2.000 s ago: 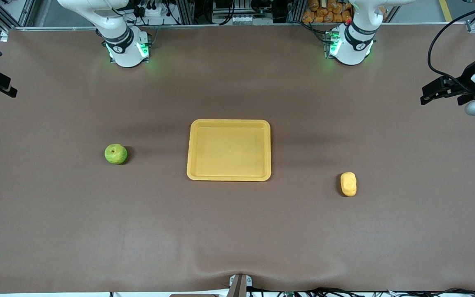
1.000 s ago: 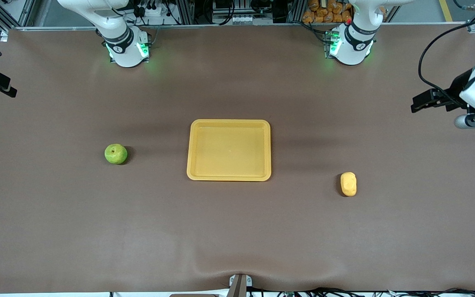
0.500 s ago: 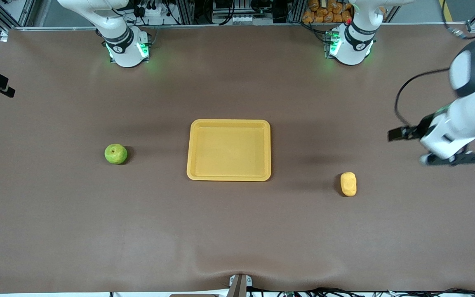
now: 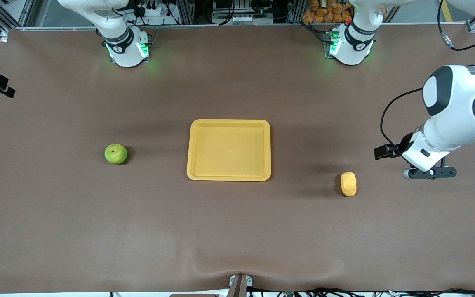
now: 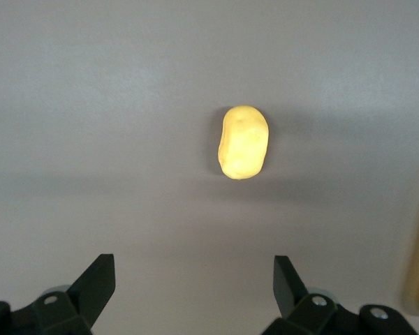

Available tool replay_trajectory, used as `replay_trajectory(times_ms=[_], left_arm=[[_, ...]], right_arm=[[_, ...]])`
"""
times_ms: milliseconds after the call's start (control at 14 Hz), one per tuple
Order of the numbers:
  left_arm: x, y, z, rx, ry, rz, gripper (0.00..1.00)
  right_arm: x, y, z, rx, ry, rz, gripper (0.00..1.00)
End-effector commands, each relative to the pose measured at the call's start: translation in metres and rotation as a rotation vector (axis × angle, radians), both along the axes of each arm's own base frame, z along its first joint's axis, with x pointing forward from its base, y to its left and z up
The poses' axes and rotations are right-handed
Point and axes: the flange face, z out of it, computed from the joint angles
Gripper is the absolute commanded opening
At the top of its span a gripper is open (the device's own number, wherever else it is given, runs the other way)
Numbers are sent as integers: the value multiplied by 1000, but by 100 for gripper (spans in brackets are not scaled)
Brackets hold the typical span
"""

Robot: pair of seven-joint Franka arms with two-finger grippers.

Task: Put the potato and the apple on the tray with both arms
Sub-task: 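Lower the open left gripper over the yellow potato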

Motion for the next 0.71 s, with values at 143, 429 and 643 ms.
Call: replay_trajectory(times_ms=[143,429,643], left_arm=[[-18,-1,-27,20,-20,8,100],[-16,-5,-47,35,5,43,100],[-8,-20,-67,24,-32,122,100]], right_arm=[[-6,-2,2,16,-5,-3,100],[-5,-3,1,16,0,-5,100],[-6,-2,1,16,0,-3,100]])
